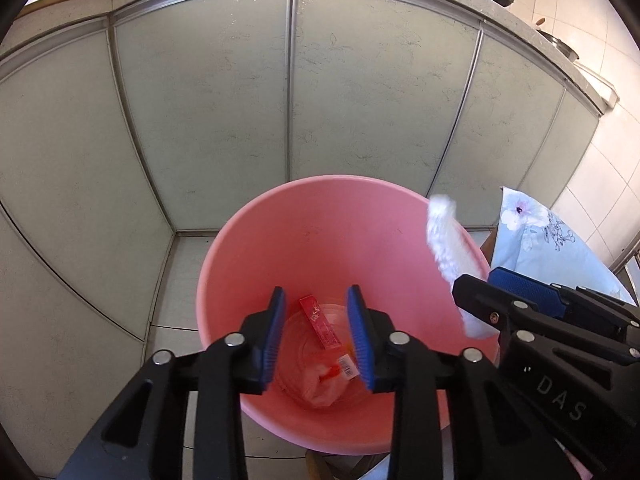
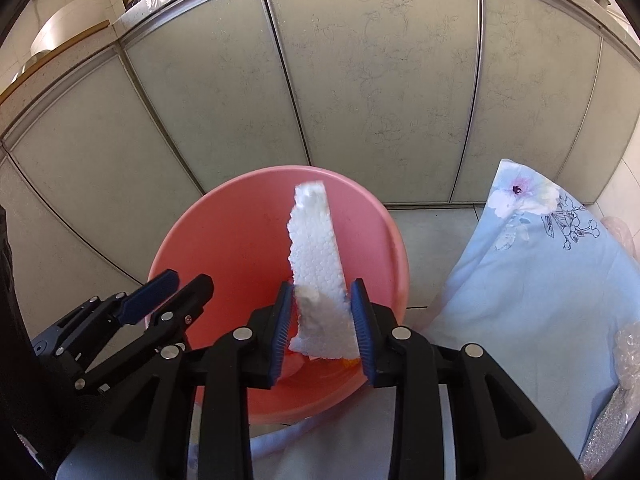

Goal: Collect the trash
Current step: 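Drop the bag from the left tool into the bin while the right carries styrofoam, then open the right tool to drop the styrofoam into the bin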

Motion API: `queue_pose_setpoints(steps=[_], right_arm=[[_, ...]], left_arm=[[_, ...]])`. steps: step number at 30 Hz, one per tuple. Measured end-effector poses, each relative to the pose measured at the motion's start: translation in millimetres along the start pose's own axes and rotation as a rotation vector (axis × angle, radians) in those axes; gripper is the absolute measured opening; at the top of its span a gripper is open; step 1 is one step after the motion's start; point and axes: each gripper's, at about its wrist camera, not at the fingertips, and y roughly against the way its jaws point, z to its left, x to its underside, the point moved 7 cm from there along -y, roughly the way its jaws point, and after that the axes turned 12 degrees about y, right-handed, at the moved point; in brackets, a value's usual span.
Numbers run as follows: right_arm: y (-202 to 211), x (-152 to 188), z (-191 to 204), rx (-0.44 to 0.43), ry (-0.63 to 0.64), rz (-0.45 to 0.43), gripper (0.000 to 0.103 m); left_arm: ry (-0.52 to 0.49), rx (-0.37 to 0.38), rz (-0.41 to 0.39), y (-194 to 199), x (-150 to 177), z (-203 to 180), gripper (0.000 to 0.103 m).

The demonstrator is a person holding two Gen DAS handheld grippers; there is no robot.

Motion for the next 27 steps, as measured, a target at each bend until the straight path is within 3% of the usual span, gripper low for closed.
queue_pose_setpoints(steps=[5,12,20,27], right_arm=[[3.8,-0.2,1.1,0.001,0.014,-0.013,0.042],[14.3,3.3,1.0,0.011,0.022,-0.033,0.042],[38.8,9.1,-4.6,0.032,0.029,-0.073,0.042],[66.4,13.8,-6.3,0.050,0.025,-0.118,0.042]], left_arm=[[0.008,-0.002,-0.006,4.9,-2.6,3.0,0.033],[0.015,0.014,-0.018,17.9,-4.8,1.4,0.034],[-0.007,0.019,-0.088,47.0,-8.1,-5.6,0.042],[-0.027,0.043,-0.121,71.6,-7.4,-16.1,0.044]])
